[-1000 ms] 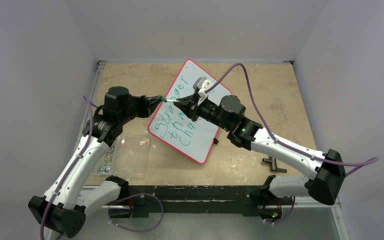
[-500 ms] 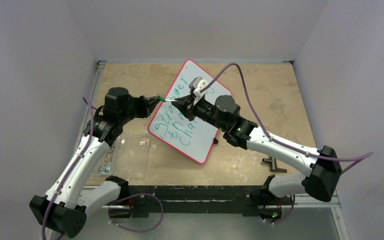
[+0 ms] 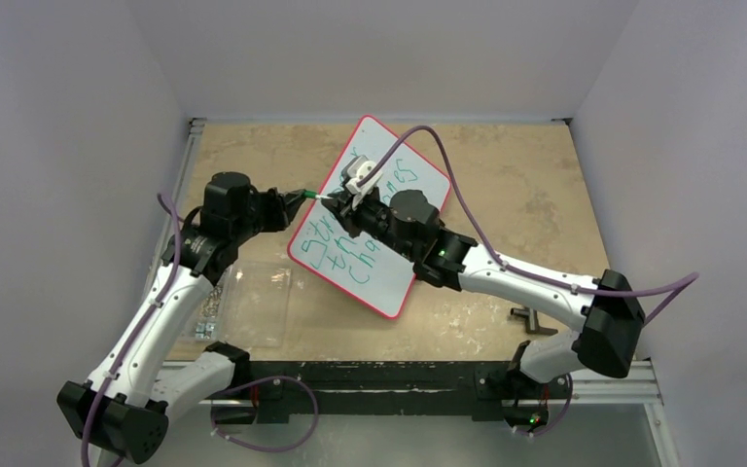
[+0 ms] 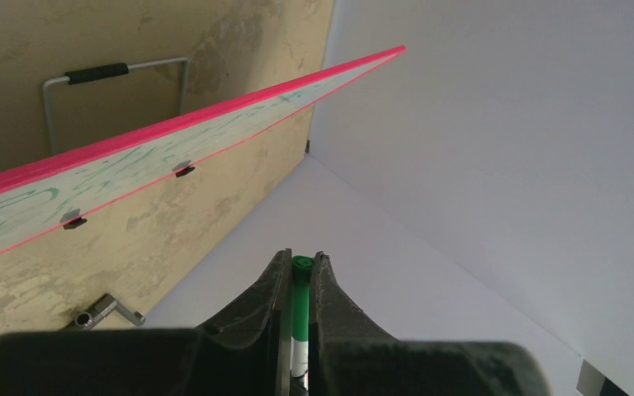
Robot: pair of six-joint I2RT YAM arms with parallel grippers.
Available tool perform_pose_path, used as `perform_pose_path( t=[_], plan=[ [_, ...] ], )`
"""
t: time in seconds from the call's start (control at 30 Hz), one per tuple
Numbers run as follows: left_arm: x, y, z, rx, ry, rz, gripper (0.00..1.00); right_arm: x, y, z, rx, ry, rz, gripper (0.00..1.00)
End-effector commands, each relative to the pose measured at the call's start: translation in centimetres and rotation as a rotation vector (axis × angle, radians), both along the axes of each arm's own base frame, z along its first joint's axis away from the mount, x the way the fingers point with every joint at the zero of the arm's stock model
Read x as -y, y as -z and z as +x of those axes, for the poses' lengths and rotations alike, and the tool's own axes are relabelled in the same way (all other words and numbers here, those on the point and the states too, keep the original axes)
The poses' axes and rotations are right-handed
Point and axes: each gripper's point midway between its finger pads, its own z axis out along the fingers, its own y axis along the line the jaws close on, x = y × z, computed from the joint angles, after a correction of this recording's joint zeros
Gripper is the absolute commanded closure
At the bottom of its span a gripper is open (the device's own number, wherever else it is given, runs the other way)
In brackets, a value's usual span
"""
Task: Write a sentence on the whiteboard
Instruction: Close the whiteboard marker at the center of the board.
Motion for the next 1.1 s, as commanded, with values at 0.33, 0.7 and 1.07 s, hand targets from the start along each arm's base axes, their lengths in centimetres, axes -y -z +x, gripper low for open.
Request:
perform_pose_path(
  t=[0.33, 0.7, 1.07],
  plan=[
    [2.1, -3.2, -1.2, 0.075, 0.098, -0.131, 1.00, -0.7, 0.3, 1.6, 0.031, 0.100, -0.041, 1.00],
    [2.3, -5.9, -3.3, 0.192, 0.162, -0.129, 1.00, -1.8, 0.4, 2.9, 0.009, 0.147, -0.001, 1.00],
    [4.2, -9.3, -3.9, 0.421, 0.305, -0.080, 1.00, -5.2, -1.2, 3.8, -0.161, 0.140, 0.181, 1.00]
  ],
)
